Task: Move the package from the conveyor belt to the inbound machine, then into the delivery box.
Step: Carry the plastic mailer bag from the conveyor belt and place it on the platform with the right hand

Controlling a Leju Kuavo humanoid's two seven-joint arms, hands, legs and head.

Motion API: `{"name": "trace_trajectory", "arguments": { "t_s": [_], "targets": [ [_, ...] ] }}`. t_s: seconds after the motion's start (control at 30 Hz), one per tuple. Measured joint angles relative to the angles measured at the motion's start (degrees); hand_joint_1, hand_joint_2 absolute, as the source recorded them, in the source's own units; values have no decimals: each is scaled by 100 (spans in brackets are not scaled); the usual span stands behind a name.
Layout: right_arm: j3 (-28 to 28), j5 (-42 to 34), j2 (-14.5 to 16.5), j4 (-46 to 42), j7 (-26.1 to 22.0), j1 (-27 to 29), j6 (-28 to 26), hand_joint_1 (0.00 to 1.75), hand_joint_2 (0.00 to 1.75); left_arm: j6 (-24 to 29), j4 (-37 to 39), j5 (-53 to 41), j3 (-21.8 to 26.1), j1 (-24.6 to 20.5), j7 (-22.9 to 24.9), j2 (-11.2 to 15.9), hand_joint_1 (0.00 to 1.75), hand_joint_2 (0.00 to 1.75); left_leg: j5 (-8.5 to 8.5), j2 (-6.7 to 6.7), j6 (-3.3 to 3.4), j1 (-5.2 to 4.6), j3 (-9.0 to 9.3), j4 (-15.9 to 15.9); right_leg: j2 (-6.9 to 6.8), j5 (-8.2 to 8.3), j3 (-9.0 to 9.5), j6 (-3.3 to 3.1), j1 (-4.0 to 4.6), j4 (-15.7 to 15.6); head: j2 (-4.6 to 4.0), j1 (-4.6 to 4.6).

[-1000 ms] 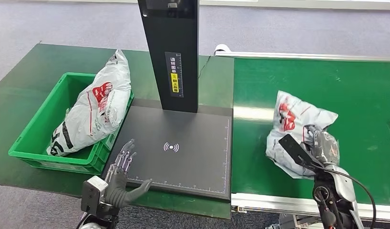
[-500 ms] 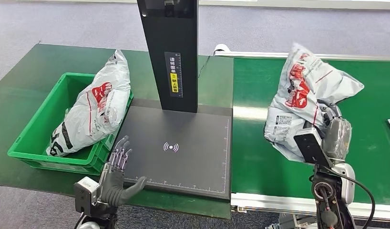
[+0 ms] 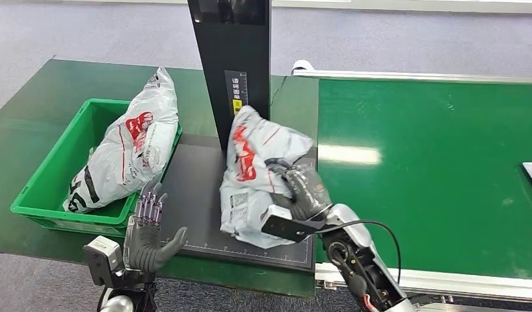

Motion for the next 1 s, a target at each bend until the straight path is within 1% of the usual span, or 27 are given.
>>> {"name": "trace_trajectory", "arguments": {
  "t_s": [0.07, 0.17, 0.33, 0.43, 0.47, 0.57, 0.6, 0.73, 0.87, 1.0],
  "targets": [
    [234, -26, 54, 202, -12, -36, 19, 175, 175, 5, -2, 0, 0, 1, 0, 1, 0, 175, 0, -3, 0, -1, -5, 0, -3, 0, -1, 0, -1, -1, 0, 0],
    [429, 2, 87, 404, 19, -111, 29, 175, 175, 2, -2, 13, 0, 1, 5, 1, 0, 175, -1, -4, 1, -3, -6, 1, -3, 0, -2, 1, -5, -2, 0, 2],
    [824, 348, 205, 722, 486, -141, 4, 175, 175, -110, 0, 46, -13, -51, 83, -10, 0, 175, -1, -4, 1, -3, 0, 2, -2, 0, -2, 0, -5, -3, 0, 0],
    [945, 165, 271, 914, 499, -96, 98, 175, 175, -126, 15, 43, -34, -83, 101, -28, 0, 175, -1, -3, 1, -1, 1, 2, -1, 0, -3, 0, -2, -3, 0, 0],
    [952, 59, 278, 964, 445, -85, 172, 171, 175, -129, 25, 42, -44, -95, 103, -32, 0, 175, -1, -2, 1, -1, 2, 2, 0, 0, -3, 0, -1, -3, 0, 0],
    [951, -236, 280, 1054, 246, -47, 323, 40, 175, -146, 61, 42, -64, -134, 109, -41, 0, 175, -1, 1, 0, -1, 3, 2, 2, 0, -3, 0, -1, -3, 0, 1],
    [941, -343, 276, 1063, 169, -27, 333, 0, 175, -152, 68, 42, -66, -140, 110, -43, 0, 175, -1, 2, 0, -1, 3, 2, 2, 0, -3, 0, -1, -3, 0, 1],
    [777, -1038, 261, 923, -305, 174, 412, 0, 175, -180, 72, 42, -66, -143, 113, -43, 0, 175, -1, 1, 0, -1, 3, 2, 2, 0, -3, 0, -1, -3, 0, 1],
    [442, -1732, 266, 527, -738, 473, 478, 0, 175, -176, 96, -9, -92, -159, 97, -42, 0, 175, -2, 0, 0, -1, 1, 2, 2, 0, -4, 0, -1, -3, 0, 1],
    [189, -1896, 273, 214, -879, 641, 456, 0, 175, -167, 126, -67, -122, -166, 79, -44, 0, 175, -2, 5, 0, -1, 2, 2, 4, 0, -4, 0, -1, -3, 0, 0]
  ]
}}
